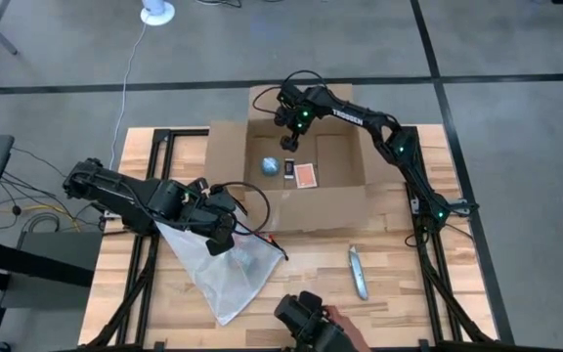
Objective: Unpack boxes
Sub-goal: Put the blue candle pot into the transparent zip bag
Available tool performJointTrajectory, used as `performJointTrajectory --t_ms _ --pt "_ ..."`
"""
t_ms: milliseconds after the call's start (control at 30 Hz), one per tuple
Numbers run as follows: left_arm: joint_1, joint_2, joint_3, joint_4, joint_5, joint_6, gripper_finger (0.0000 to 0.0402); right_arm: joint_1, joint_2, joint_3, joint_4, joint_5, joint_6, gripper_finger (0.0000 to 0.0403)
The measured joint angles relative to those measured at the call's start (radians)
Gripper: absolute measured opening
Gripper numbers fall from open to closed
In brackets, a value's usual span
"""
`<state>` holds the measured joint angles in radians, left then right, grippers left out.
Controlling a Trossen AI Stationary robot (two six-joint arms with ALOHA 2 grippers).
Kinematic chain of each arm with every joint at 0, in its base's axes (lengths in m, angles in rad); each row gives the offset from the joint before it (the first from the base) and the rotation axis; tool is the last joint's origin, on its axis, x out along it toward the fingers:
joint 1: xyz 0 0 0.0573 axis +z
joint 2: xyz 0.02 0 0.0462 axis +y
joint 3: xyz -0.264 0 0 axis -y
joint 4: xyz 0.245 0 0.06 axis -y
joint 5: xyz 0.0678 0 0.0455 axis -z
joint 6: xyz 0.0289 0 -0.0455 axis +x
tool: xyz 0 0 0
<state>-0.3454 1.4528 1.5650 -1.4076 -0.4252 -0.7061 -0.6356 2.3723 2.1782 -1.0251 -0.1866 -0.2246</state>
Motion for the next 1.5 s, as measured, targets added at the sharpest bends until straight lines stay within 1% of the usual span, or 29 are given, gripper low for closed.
performJointTrajectory --t_ms 133,300,500,700,767,800,867,933,1000,1133,1200,1267,1500 --pt "0.000 0.000 0.000 -0.002 0.000 0.002 0.0000 0.043 -0.026 0.027 0.006 0.007 0.044 0.0400" --pt "0.000 0.000 0.000 -0.024 -0.002 0.021 0.0000 0.098 -0.024 0.041 -0.050 0.003 0.012 0.0400" --pt "0.000 0.000 0.000 -0.024 -0.002 0.025 0.0000 0.156 -0.026 0.043 -0.014 0.003 -0.028 0.0400" --pt "0.000 0.000 0.000 -0.024 -0.002 0.024 0.0000 0.218 -0.024 0.042 -0.018 -0.025 -0.057 0.0400" --pt "0.000 0.000 0.000 -0.024 -0.002 0.024 0.0000 0.226 -0.024 0.042 -0.015 -0.020 -0.072 0.0400" --pt "0.000 0.000 0.000 -0.024 -0.002 0.023 0.0000 0.230 -0.019 0.042 -0.004 0.000 -0.077 0.0400" --pt "0.000 0.000 0.000 -0.024 -0.002 0.023 0.0000 0.234 -0.013 0.042 0.025 0.077 -0.081 0.0400" --pt "0.000 0.000 0.000 -0.024 -0.001 0.023 0.0000 0.236 -0.011 0.030 0.040 0.130 -0.096 0.0400" --pt "0.000 0.000 0.000 -0.023 -0.001 0.022 0.0000 0.231 -0.011 0.013 0.068 0.133 -0.097 0.0399" --pt "0.000 0.000 0.000 -0.023 -0.001 0.021 0.0000 0.220 0.000 0.009 0.061 0.134 -0.081 0.0391" --pt "0.000 0.000 0.000 -0.022 -0.001 0.021 0.0000 0.214 0.011 0.010 0.075 0.118 -0.065 0.0385" --pt "0.000 0.000 0.000 -0.021 0.000 0.025 0.0000 0.212 0.038 0.009 0.084 0.093 -0.064 0.0379" --pt "0.000 0.000 0.001 -0.025 0.000 0.028 0.0000 0.208 0.092 0.010 0.106 0.092 -0.062 0.0370"
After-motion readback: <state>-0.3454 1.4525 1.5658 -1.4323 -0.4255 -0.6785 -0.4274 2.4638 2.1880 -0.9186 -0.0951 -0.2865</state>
